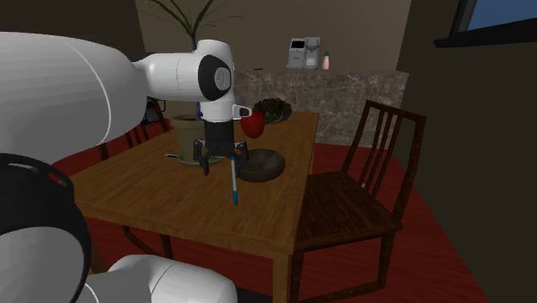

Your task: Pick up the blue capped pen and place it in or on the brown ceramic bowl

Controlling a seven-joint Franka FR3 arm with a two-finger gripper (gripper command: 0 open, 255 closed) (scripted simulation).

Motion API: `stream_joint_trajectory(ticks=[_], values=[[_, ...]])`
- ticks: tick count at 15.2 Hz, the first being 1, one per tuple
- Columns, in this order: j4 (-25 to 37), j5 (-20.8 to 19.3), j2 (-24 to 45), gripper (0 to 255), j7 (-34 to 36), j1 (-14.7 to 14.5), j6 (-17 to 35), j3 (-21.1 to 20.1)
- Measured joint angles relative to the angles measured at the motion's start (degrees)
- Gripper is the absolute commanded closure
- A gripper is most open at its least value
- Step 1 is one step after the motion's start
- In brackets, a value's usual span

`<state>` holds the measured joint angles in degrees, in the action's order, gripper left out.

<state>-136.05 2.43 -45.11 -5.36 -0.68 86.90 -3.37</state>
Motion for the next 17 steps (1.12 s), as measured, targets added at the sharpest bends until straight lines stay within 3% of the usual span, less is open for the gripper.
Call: stream_joint_trajectory(ticks=[12,17], values=[[10.2,-4.5,-7.0,0,-3.8,2.7,-13.3,5.8],[7.1,-4.8,-8.9,0,-4.0,2.9,-11.8,6.2]])
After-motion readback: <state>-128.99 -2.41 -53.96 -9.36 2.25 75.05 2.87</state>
